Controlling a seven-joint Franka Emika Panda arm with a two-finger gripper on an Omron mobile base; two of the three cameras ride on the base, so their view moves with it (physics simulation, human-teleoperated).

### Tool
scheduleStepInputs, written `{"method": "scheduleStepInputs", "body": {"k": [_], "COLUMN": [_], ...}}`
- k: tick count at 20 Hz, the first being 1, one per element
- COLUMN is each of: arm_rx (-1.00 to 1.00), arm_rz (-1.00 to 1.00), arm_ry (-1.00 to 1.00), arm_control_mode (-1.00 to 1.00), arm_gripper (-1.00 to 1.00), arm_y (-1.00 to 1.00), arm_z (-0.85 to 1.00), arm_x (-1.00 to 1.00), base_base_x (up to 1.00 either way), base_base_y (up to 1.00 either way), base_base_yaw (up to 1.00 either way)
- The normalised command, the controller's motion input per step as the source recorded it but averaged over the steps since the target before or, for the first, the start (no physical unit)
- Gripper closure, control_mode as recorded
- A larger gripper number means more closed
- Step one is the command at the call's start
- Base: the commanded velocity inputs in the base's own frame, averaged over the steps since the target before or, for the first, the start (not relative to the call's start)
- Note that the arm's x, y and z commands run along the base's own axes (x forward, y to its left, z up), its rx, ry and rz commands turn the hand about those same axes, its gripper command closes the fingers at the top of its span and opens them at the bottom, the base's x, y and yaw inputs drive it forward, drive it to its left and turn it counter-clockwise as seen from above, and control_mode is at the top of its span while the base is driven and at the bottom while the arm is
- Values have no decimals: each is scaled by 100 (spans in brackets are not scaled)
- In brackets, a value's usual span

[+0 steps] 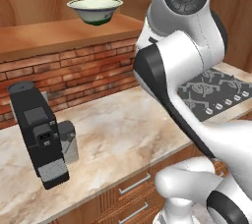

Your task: Move the bowls from the cabinet to the plates on the dining table.

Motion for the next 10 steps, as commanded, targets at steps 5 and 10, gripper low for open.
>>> {"method": "scheduleStepInputs", "body": {"k": [5, 10], "arm_rx": [-1, -16], "arm_rz": [9, 9], "arm_ry": [0, 0], "arm_control_mode": [-100, -100], "arm_gripper": [-100, -100], "arm_y": [6, 31], "arm_z": [0, 0], "arm_x": [64, 57], "base_base_x": [0, 0], "base_base_y": [0, 0], "base_base_yaw": [0, 0]}}
